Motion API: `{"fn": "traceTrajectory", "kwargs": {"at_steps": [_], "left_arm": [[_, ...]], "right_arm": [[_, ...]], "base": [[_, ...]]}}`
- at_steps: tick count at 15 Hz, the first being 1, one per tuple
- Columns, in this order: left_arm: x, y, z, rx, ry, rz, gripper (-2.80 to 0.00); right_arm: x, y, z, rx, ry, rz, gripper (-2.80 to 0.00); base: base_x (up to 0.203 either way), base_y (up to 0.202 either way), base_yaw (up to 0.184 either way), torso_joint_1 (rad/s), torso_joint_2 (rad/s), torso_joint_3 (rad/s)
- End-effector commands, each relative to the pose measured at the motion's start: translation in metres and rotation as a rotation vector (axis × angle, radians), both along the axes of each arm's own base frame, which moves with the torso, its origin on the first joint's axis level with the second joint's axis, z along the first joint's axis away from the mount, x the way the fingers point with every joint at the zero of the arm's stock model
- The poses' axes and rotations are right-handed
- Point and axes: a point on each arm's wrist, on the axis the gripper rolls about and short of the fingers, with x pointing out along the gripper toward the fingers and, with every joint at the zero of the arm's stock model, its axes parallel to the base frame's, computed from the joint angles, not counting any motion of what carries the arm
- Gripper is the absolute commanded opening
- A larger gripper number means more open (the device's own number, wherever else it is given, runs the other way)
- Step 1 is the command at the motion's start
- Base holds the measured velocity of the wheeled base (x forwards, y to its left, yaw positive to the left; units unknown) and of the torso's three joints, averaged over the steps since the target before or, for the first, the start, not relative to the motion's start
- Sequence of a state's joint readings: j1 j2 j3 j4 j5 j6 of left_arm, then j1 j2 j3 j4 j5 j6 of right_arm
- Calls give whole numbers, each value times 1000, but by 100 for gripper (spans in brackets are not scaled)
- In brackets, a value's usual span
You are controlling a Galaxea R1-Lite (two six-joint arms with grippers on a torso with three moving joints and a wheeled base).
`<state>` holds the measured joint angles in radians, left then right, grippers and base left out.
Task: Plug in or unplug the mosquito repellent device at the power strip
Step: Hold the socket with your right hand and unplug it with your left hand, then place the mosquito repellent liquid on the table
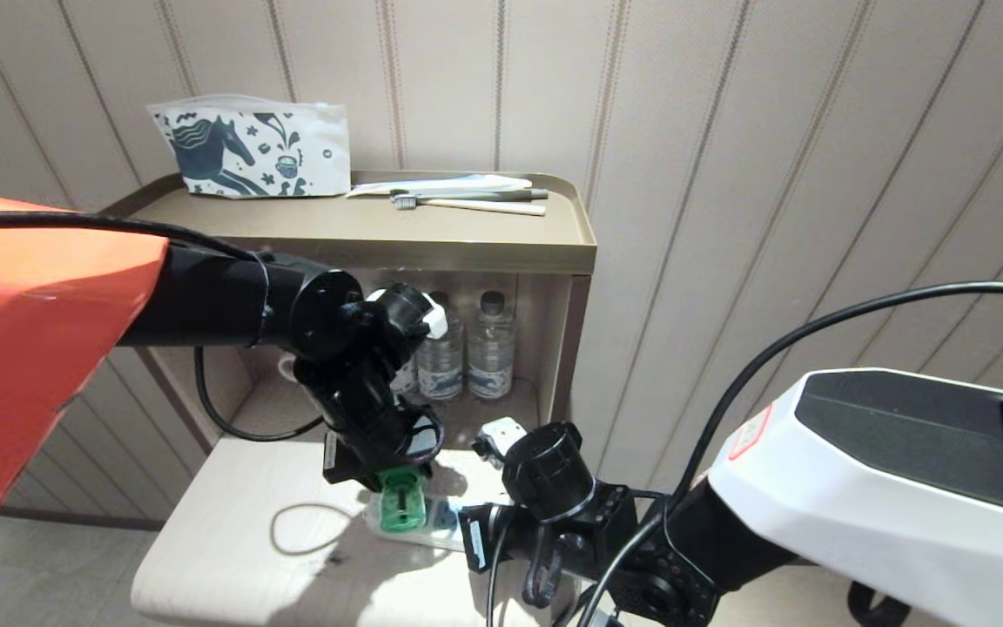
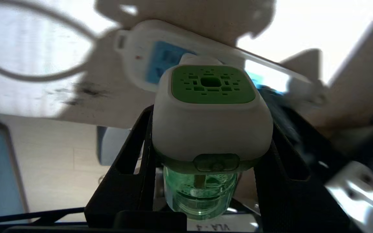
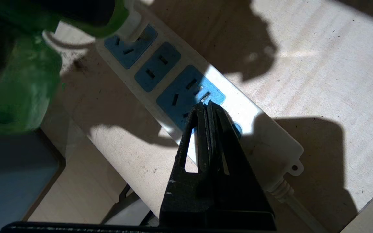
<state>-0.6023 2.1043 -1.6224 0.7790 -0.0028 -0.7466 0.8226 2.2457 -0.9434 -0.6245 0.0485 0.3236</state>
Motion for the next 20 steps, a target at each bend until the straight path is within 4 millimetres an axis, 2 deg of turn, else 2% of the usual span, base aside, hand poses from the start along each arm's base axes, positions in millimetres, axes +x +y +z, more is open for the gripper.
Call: {"fn": "traceTrajectory", "kwargs": {"at_steps": [1,2,6,8,9,11,13,15,16,18,20], "left_arm": [[-1,2,6,-1,-9,9,-280],[-1,2,7,-2,-11,10,-280],[-19,15,49,-47,-77,11,-280],[-36,30,68,-61,-103,20,-280],[-43,37,71,-56,-105,28,-280],[-68,58,83,-39,-137,51,-280],[-94,77,80,-11,-149,66,-280],[-111,89,67,2,-172,75,-280],[-115,92,66,-7,-219,83,-280],[-115,95,48,20,-330,130,-280],[-114,96,36,22,-412,164,-280]], "right_arm": [[-1,0,-4,-6,9,2,-280],[-1,-1,-3,-5,8,0,-280],[1,-3,9,18,-14,-7,-280],[-1,-5,16,28,-26,-8,-280],[-1,-5,19,32,-29,-9,-280],[-2,-9,32,52,-52,-14,-280],[-5,-12,48,80,-81,-15,-280],[-9,-16,70,113,-128,-7,-280],[-9,-17,73,115,-136,-4,-280],[-9,-18,91,152,-178,-4,-280],[-9,-18,91,152,-180,-5,-280]], "base": [[0,0,0,0,0,0],[0,0,0,0,0,0],[0,0,0,0,0,0],[0,0,0,0,0,0],[0,0,0,0,0,0],[0,0,0,0,0,0],[0,0,0,0,0,0],[0,0,0,0,0,0],[0,0,0,0,0,0],[0,0,0,0,0,0],[0,0,0,0,0,0]]}}
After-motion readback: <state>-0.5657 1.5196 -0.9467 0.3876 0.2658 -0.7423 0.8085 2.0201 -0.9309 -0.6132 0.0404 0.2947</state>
